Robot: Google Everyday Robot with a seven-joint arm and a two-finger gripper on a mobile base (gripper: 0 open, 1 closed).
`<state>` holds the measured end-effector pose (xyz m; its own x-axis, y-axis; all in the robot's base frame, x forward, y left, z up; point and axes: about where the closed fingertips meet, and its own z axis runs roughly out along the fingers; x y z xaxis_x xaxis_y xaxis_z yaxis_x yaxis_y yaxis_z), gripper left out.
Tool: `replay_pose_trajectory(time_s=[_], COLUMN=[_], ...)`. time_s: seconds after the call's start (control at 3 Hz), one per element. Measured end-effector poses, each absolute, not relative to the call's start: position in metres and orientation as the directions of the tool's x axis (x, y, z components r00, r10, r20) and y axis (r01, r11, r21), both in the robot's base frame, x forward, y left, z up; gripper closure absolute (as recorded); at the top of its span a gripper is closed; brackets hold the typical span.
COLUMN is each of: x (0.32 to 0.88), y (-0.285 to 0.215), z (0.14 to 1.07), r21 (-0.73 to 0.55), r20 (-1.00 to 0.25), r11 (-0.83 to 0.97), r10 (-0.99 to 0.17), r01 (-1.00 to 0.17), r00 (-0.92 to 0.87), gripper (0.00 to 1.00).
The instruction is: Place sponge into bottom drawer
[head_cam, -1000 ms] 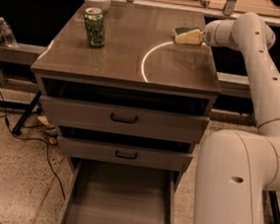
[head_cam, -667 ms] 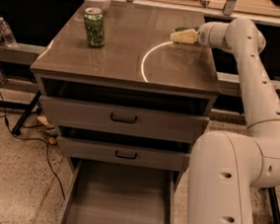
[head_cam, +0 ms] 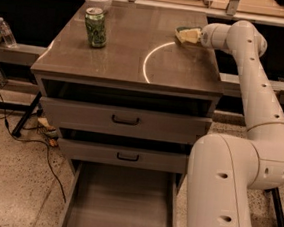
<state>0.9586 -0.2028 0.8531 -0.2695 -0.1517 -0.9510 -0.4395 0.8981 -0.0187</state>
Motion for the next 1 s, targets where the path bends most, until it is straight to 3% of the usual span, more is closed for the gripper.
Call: replay_pose_trajectory(time_s=[0.33,0.67,1.0], x=[0.954,0.932,0.895], y=[-0.199,-0.178,-0.154], z=[0.865,0.891,0.908], r21=[-0.064,-0.121,-0.139], r20=[-0.946,-0.938,-0.926], r11=[0.889,0.831,0.747], r10=[-0.2,-0.275,-0.33], r01=[-0.454,-0.542,-0.65], r00=[-0.256,-0.212,-0.181], gripper=[0.72,0.96,1.0])
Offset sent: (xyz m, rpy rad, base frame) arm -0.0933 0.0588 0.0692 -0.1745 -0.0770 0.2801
